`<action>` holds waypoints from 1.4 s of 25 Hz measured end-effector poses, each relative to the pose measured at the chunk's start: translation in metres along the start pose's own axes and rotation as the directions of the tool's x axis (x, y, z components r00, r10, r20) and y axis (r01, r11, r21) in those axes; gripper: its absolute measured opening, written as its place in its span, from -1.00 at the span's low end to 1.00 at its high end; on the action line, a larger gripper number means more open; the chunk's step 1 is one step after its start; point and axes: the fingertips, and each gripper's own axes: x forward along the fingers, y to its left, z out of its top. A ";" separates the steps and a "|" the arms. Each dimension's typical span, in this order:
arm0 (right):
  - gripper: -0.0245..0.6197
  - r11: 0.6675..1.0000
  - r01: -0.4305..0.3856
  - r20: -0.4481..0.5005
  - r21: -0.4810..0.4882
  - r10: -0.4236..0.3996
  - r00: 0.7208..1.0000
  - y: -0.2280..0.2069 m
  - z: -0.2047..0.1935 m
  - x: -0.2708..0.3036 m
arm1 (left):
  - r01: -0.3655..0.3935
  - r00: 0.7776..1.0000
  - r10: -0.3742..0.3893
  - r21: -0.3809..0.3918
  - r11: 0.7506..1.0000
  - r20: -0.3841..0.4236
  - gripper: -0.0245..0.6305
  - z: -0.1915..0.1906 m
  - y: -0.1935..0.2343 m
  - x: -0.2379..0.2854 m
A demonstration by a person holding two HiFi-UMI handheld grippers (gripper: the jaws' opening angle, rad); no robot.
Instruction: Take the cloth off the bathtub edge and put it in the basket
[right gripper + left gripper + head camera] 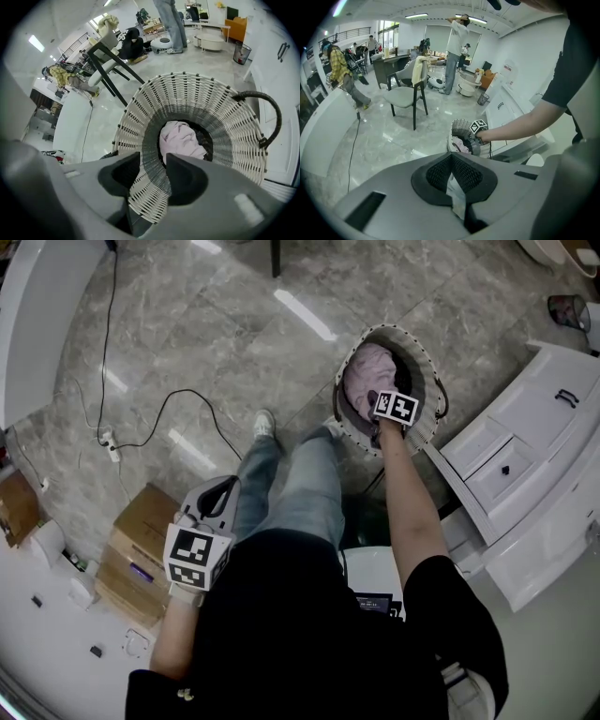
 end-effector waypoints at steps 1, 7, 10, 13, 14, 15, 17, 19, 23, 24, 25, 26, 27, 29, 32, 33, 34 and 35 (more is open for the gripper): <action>-0.39 1.000 -0.002 0.001 -0.004 0.002 1.000 0.003 0.000 -0.002 | 0.001 1.000 -0.001 0.001 1.000 0.002 -0.88 0.000 0.000 -0.001; -0.39 1.000 -0.004 0.017 -0.022 0.005 1.000 0.019 0.004 -0.026 | 0.009 0.999 -0.009 -0.002 1.000 0.054 -0.88 0.011 0.002 -0.015; -0.41 0.999 0.006 0.041 -0.044 -0.004 0.999 0.029 0.009 -0.050 | 0.009 0.996 -0.009 -0.002 1.000 0.090 -0.88 0.025 0.001 -0.026; -0.51 0.996 0.019 0.075 -0.084 -0.013 0.997 0.042 0.015 -0.077 | 0.021 0.992 -0.022 0.010 1.000 0.125 -0.88 0.034 -0.001 -0.037; -0.55 0.995 0.026 0.087 -0.100 -0.018 0.996 0.045 0.017 -0.086 | 0.032 0.991 -0.034 0.019 0.999 0.132 -0.88 0.034 -0.002 -0.039; -0.61 0.993 0.034 0.099 -0.112 -0.023 0.995 0.049 0.019 -0.096 | 0.040 0.989 -0.043 0.026 0.999 0.140 -0.88 0.035 -0.002 -0.042; -0.74 0.991 0.046 0.123 -0.128 -0.031 0.992 0.057 0.022 -0.114 | 0.045 0.986 -0.048 0.025 0.999 0.162 -0.89 0.041 -0.001 -0.047; -0.91 0.989 0.055 0.143 -0.140 -0.035 0.989 0.066 0.024 -0.131 | 0.041 0.981 -0.044 0.019 0.999 0.189 -0.89 0.052 0.002 -0.054; -0.93 0.984 0.056 0.168 -0.171 -0.027 0.985 0.088 0.023 -0.165 | 0.067 0.973 -0.072 0.029 0.997 0.219 -0.89 0.061 0.003 -0.064; -0.93 0.982 0.056 0.177 -0.180 -0.024 0.984 0.094 0.024 -0.174 | 0.073 0.970 -0.078 0.032 0.997 0.231 -0.88 0.065 0.003 -0.066; -0.93 0.981 0.055 0.188 -0.186 -0.020 0.982 0.100 0.026 -0.183 | 0.077 0.967 -0.083 0.034 0.996 0.241 -0.89 0.069 0.004 -0.069; -0.93 0.980 0.053 0.201 -0.192 -0.014 0.980 0.107 0.027 -0.193 | 0.081 0.967 -0.088 0.039 0.996 0.241 -0.88 0.070 0.004 -0.071; -0.93 0.979 0.050 0.216 -0.197 -0.007 0.976 0.114 0.028 -0.203 | 0.085 0.967 -0.093 0.047 0.995 0.238 -0.88 0.070 0.004 -0.073; -0.93 0.977 0.044 0.249 -0.206 0.009 0.969 0.128 0.030 -0.225 | 0.092 0.962 -0.103 0.055 0.994 0.253 -0.89 0.075 0.005 -0.077; -0.93 0.972 0.035 0.292 -0.232 0.035 0.956 0.153 0.033 -0.258 | 0.105 0.949 -0.118 0.061 0.993 0.293 -0.88 0.088 0.007 -0.086; -0.93 0.968 0.032 0.306 -0.247 0.047 0.951 0.163 0.034 -0.270 | 0.109 0.946 -0.124 0.067 0.992 0.299 -0.89 0.090 0.007 -0.089; -0.93 0.964 0.028 0.320 -0.264 0.060 0.945 0.173 0.035 -0.282 | 0.114 0.943 -0.131 0.073 0.991 0.306 -0.89 0.092 0.008 -0.091; -0.93 0.961 0.025 0.335 -0.277 0.073 0.939 0.182 0.036 -0.294 | 0.119 0.939 -0.138 0.079 0.990 0.314 -0.89 0.095 0.007 -0.092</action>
